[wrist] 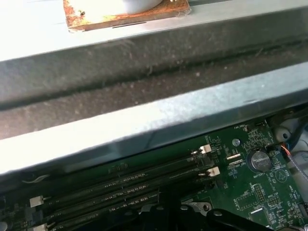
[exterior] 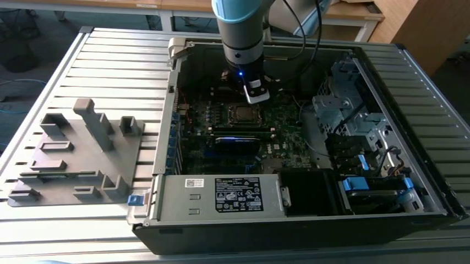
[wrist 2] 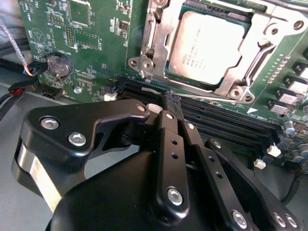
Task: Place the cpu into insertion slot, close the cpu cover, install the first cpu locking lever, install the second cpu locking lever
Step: 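Install the first cpu locking lever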
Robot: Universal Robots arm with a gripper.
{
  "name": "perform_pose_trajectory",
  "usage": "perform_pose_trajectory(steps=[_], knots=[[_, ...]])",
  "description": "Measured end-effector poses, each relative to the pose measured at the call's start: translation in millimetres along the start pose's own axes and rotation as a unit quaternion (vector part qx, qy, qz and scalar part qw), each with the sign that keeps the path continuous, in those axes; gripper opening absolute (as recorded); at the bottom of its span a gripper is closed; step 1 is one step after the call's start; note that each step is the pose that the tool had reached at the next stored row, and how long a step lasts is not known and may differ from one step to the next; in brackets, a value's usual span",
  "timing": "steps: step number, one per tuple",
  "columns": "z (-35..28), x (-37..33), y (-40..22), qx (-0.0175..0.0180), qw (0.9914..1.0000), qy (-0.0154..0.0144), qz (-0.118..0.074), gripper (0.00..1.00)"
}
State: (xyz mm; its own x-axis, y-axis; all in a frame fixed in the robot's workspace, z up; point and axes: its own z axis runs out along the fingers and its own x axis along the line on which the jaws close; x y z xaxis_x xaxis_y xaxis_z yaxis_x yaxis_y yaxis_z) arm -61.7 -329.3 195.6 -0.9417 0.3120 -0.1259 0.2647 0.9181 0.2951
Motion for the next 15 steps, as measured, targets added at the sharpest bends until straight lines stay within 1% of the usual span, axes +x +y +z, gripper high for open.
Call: perform_pose_trajectory(steps=[15], knots=[[0.0, -0.7, -2.7, -0.0001, 1.00000, -0.0001, 0.000, 0.11]])
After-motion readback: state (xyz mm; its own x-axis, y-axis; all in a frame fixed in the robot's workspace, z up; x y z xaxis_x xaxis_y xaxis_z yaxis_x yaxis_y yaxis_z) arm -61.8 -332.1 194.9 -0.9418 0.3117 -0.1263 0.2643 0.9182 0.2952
